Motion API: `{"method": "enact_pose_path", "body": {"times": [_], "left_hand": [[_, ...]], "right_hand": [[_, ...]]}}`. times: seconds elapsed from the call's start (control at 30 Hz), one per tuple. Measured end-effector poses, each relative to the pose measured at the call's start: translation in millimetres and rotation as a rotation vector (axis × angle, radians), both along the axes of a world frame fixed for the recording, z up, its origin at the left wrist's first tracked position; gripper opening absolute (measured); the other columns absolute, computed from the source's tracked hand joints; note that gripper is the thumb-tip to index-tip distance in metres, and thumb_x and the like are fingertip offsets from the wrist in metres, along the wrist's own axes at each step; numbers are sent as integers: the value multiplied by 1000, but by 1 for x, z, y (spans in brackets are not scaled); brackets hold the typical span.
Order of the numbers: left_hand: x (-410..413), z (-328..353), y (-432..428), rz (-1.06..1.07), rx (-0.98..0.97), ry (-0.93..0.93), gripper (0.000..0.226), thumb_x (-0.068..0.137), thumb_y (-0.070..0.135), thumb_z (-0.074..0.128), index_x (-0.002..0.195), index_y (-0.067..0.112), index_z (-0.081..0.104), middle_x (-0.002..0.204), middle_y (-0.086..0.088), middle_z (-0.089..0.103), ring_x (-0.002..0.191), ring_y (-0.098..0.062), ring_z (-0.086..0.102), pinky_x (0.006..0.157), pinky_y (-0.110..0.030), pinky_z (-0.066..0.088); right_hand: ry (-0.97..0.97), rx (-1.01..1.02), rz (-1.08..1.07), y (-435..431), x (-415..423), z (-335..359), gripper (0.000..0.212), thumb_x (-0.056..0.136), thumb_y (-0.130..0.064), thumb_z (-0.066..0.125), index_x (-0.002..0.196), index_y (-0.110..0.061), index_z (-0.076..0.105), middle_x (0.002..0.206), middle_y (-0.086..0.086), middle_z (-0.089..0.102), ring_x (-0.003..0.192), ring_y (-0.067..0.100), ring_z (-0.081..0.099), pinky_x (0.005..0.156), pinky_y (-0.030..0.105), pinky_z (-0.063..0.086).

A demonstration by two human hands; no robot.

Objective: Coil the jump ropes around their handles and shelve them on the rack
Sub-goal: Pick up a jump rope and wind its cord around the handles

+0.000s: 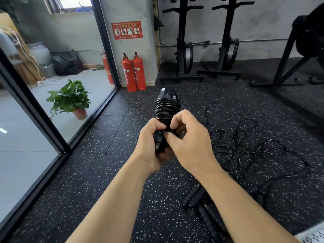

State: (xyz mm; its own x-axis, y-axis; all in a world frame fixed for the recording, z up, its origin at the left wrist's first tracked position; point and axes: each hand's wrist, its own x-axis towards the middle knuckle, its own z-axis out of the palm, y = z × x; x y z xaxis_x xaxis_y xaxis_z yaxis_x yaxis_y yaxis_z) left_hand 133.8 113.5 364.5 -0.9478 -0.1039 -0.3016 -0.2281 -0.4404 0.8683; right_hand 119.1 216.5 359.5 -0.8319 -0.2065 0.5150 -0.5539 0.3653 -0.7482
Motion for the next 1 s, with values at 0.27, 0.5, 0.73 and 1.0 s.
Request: {"method": "enact_pose_path", "body": {"times": [0.27,0.5,0.73,1.0], "left_hand": [[1,-3,-4,-79,-58,23,35,84,24,37,67,15,66,56,-5,51,39,-11,33,41,-17,11],[-2,-6,3,-105,-151,25,23,87,28,42,79,14,58,57,-2,52,41,-11,36,39,-17,13],[-7,-4,10,-138,-183,61,24,65,38,55,71,14,59,59,-4,50,41,-12,36,35,-14,17],[-3,2,8,-84,-298,57,38,90,23,45,54,19,54,46,3,49,37,-11,34,44,-22,11]], "right_hand": [[-229,-240,102,7,-2,8,29,81,-8,64,75,-28,45,76,-6,53,72,15,47,64,35,44],[-492,-541,58,5,1,15,39,83,9,56,70,-19,32,72,6,43,65,13,37,55,19,35],[-466,-669,68,12,1,17,42,83,14,48,69,-19,28,79,7,42,67,14,34,51,17,34],[75,-104,-50,17,3,12,47,85,1,56,66,-32,27,69,-8,39,73,13,37,62,24,33]]}}
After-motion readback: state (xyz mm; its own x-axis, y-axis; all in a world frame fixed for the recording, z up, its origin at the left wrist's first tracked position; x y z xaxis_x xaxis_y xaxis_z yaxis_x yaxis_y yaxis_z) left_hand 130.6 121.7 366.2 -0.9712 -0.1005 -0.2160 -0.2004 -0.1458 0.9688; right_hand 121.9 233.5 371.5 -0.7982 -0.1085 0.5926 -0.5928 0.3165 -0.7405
